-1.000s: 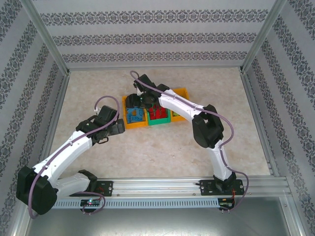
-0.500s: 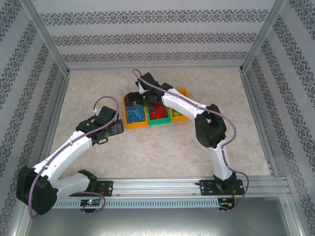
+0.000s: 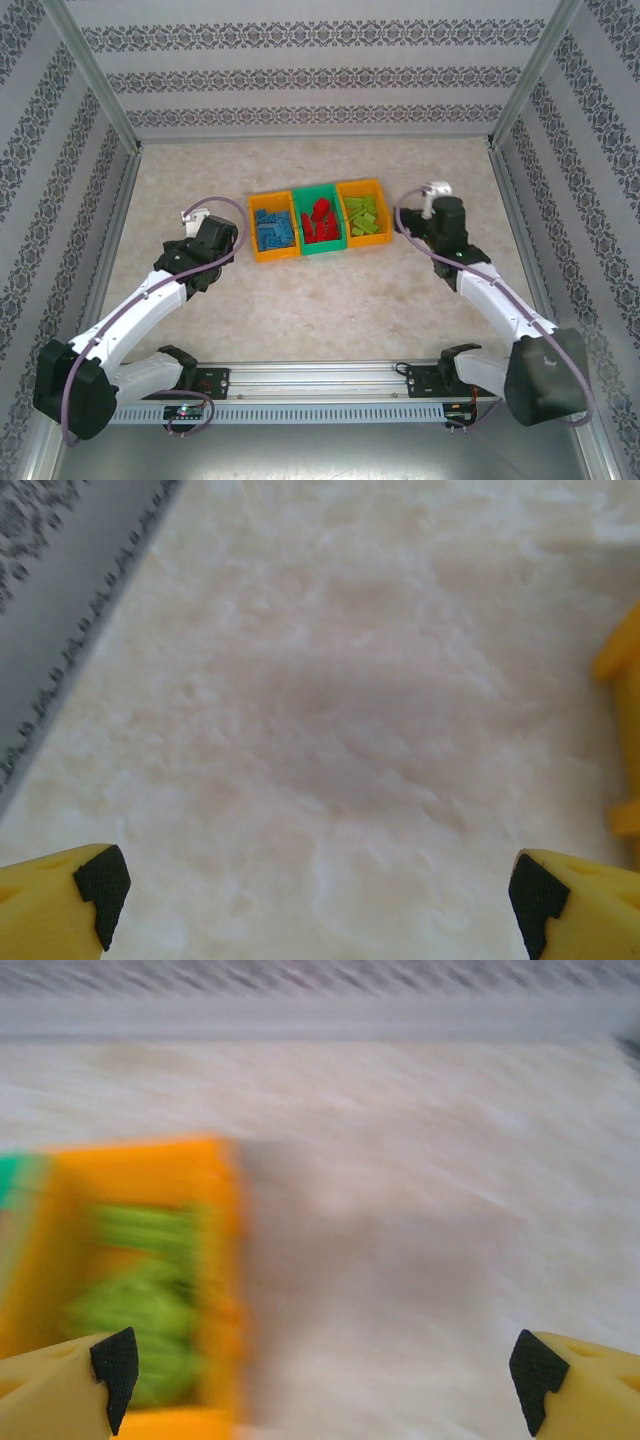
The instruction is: Sort the legos into containers by color
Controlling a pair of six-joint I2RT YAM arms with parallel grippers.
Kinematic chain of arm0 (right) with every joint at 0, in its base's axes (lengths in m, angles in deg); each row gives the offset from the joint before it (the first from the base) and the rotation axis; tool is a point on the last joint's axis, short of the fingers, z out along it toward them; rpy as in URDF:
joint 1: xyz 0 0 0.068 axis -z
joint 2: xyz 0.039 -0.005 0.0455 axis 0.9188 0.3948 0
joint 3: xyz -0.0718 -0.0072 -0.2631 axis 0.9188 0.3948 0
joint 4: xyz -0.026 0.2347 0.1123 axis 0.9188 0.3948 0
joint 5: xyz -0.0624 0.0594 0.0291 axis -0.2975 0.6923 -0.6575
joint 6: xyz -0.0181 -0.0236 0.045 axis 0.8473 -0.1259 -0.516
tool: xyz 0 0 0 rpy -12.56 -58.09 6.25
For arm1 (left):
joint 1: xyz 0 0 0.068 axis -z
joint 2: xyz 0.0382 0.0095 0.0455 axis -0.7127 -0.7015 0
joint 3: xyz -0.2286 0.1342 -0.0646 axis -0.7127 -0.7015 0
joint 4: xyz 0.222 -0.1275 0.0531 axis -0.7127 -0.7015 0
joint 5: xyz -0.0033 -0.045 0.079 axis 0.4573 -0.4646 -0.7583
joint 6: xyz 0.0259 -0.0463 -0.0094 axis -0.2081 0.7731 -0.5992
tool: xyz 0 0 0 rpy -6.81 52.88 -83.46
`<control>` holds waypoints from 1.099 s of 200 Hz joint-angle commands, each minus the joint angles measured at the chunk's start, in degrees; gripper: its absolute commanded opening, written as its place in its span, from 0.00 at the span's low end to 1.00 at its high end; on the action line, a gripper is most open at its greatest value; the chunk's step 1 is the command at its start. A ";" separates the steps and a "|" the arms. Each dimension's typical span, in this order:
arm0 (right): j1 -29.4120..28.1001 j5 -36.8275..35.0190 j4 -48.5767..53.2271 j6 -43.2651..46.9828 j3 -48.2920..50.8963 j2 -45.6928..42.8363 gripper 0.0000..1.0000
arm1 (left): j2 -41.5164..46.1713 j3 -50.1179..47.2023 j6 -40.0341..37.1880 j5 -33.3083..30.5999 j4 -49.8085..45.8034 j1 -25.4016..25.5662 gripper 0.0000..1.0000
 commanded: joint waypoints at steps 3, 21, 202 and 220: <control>5.82 3.74 -17.25 3.70 9.30 0.64 0.98 | -3.40 -3.94 -11.40 -7.43 17.47 -2.66 0.99; 6.40 2.51 -25.92 5.27 13.40 3.69 0.98 | -7.07 -6.78 -14.21 -4.41 26.42 -5.78 0.99; 9.30 7.37 -45.19 4.14 13.01 20.25 0.98 | -24.42 -15.15 -22.28 39.53 67.58 -25.36 1.00; 9.14 7.24 -45.18 4.25 13.09 20.21 0.98 | -25.12 -13.54 -23.09 37.46 65.23 -23.95 0.99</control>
